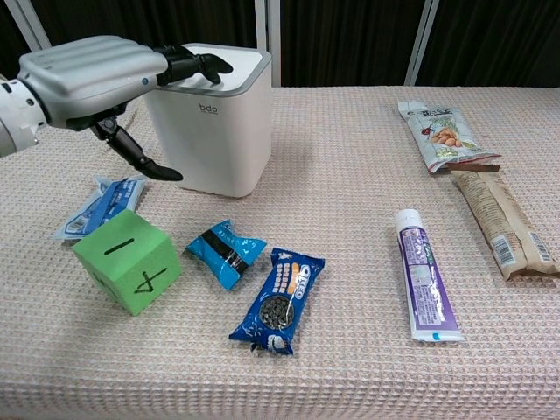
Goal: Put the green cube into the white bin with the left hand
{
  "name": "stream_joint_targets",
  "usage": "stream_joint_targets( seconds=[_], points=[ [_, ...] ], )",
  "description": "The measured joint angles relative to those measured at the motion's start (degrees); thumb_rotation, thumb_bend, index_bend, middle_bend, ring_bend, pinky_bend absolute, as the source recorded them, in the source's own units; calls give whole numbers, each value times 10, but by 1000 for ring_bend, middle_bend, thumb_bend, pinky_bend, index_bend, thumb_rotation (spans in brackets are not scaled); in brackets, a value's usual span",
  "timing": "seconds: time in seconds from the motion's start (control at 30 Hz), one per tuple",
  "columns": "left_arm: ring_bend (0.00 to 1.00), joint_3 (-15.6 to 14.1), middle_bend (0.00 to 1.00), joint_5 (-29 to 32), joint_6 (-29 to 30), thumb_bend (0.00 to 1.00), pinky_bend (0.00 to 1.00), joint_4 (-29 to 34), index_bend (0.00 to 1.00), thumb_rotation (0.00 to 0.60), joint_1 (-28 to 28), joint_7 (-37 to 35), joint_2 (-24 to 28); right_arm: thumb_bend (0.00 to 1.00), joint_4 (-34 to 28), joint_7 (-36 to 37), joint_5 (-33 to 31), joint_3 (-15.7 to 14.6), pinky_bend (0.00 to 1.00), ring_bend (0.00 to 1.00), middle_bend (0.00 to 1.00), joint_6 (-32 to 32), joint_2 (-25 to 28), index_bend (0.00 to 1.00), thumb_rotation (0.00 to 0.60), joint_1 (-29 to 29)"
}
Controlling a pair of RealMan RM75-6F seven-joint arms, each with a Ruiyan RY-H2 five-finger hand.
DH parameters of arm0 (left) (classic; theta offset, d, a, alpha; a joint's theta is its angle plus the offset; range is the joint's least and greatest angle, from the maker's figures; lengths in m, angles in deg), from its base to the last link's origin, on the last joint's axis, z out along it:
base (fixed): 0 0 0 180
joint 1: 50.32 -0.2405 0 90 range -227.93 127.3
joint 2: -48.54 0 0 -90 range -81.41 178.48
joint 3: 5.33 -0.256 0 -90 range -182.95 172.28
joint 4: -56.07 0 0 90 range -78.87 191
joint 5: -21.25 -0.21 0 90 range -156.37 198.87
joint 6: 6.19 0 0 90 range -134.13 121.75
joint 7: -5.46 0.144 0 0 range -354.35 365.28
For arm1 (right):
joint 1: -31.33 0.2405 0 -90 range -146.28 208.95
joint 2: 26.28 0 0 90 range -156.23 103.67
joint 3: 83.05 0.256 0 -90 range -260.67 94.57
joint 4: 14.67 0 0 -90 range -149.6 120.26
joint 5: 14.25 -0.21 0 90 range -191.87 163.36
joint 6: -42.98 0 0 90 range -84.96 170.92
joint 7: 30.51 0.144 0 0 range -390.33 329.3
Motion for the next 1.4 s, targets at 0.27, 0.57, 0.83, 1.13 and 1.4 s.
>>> stream_joint_targets(
  seconds=[0.27,0.57,0.83,1.13,1.4],
  points=[
    [70,-4,319,0,5,102,169,2,50,469,2,1,2,360,-3,-1,0,0,0,0,0,1,1,0,600,-1],
    [70,3,105,-25,83,102,171,32,50,468,-19,19,27,360,-4,4,2,0,0,0,0,2,4,0,600,-2],
    [70,-35,110,-39,121,103,171,104,50,467,-72,26,101,360,-2,6,1,0,0,0,0,1,3,0,600,-3],
    [70,-123,113,-95,82,91,174,119,55,431,-99,-45,110,360,-4,-5,4,-2,0,0,0,-10,-3,0,600,4],
    [70,-139,114,-129,22,96,174,69,57,447,-77,-54,63,360,-9,-10,3,-2,0,0,0,-4,2,0,600,0]
  ],
)
